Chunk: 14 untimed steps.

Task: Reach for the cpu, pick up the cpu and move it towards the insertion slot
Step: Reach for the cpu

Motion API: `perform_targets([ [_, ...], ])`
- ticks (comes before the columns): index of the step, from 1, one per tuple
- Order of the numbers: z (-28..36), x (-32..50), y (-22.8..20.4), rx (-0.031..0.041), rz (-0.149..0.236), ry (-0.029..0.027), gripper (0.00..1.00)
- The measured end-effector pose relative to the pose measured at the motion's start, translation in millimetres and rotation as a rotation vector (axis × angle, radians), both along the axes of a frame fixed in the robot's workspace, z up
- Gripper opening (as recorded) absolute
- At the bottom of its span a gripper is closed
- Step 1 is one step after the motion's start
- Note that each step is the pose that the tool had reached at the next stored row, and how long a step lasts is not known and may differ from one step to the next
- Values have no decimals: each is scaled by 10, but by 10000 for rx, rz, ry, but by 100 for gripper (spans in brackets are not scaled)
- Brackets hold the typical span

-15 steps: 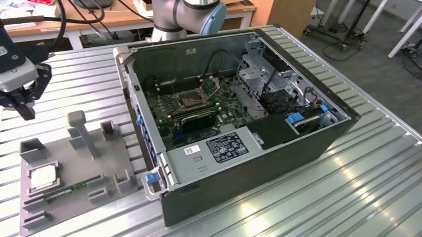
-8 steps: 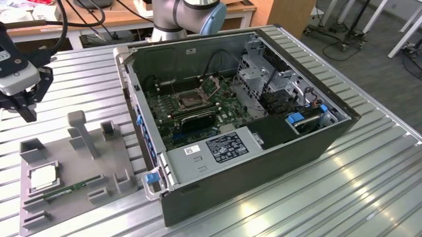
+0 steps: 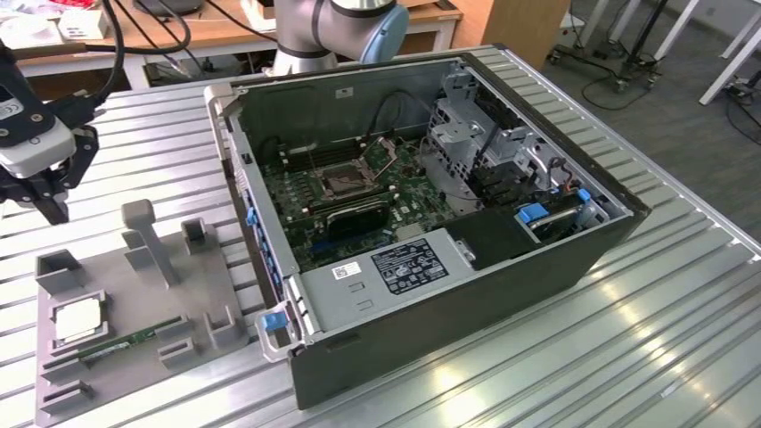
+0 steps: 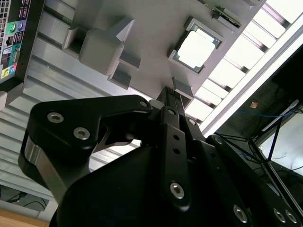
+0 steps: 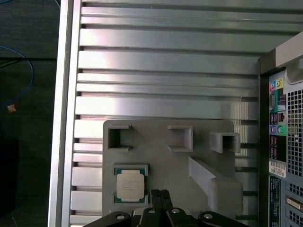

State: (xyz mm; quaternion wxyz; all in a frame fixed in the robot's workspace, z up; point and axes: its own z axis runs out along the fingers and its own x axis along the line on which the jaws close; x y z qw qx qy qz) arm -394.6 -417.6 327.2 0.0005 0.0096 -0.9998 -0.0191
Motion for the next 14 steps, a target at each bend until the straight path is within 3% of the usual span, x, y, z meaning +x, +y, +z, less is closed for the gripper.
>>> perform_targets([
  [14,-39,0,0,1,0,-1,11],
])
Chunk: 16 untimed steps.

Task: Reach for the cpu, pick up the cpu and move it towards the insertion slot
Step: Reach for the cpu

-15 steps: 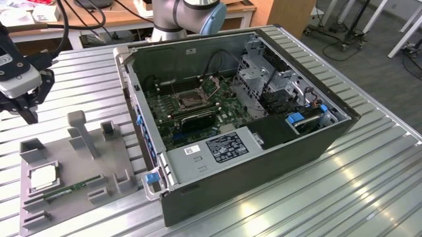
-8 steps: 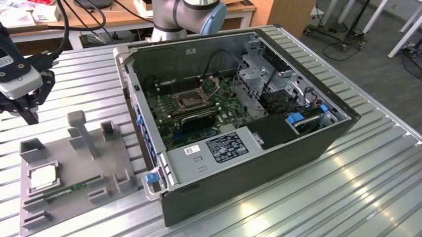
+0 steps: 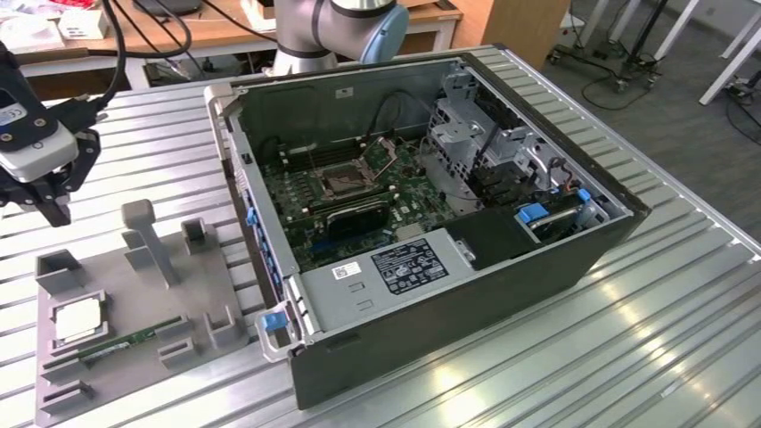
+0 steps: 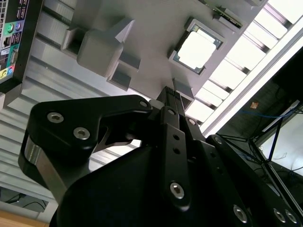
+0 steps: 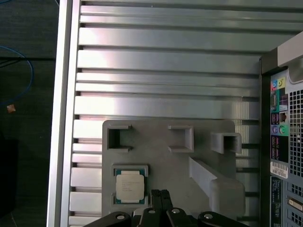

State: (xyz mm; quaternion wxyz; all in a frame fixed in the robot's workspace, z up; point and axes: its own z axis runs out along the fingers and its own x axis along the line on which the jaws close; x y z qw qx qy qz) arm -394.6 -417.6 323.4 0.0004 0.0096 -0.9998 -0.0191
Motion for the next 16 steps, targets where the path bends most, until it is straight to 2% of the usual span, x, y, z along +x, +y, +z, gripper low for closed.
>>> perform_targets([
  [16,-88,0,0,-1,0,1,11],
])
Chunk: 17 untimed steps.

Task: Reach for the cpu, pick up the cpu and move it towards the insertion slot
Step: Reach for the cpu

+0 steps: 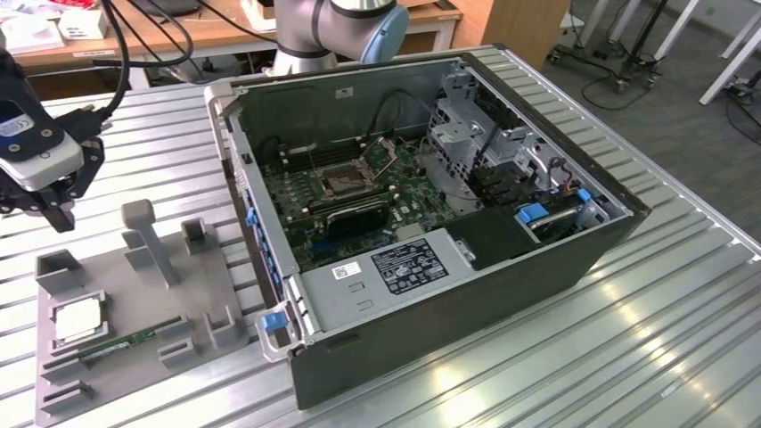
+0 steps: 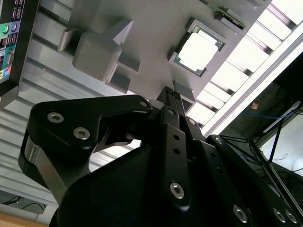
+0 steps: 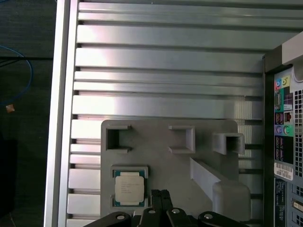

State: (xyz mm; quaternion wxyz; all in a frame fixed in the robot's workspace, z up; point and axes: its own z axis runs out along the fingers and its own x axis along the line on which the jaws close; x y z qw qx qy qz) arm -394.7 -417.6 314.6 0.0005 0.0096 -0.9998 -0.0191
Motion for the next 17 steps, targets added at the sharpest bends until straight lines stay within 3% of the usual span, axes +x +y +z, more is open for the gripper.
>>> perform_targets([
  [10,-38,-2,-2,0,-1,0,11],
  [17,-73,-53,-26,0,0,0,11],
])
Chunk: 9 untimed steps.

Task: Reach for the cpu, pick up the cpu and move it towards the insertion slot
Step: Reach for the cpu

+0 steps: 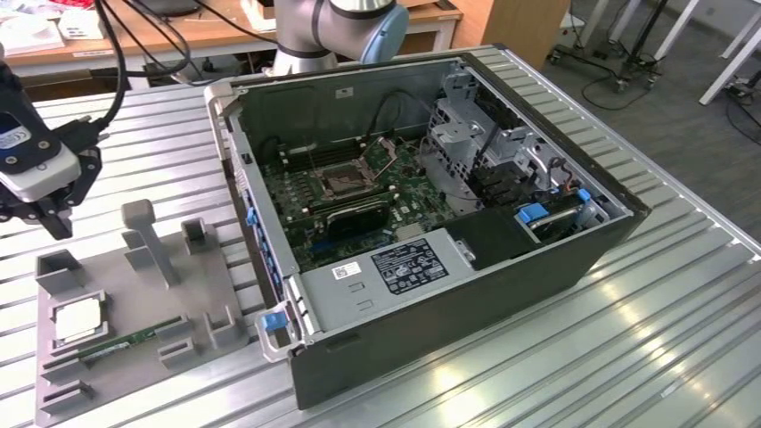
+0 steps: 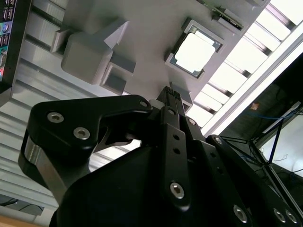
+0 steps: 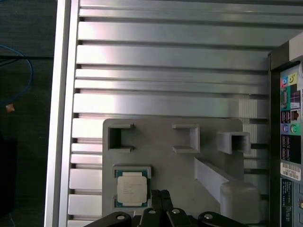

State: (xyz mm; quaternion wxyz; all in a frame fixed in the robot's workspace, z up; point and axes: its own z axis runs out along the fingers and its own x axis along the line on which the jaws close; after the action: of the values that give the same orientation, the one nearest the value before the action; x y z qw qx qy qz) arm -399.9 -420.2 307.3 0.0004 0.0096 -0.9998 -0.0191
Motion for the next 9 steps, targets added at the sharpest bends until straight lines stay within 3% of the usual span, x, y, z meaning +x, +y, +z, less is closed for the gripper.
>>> perform_targets([
  [9,-53,-64,-83,0,-1,-1,11],
])
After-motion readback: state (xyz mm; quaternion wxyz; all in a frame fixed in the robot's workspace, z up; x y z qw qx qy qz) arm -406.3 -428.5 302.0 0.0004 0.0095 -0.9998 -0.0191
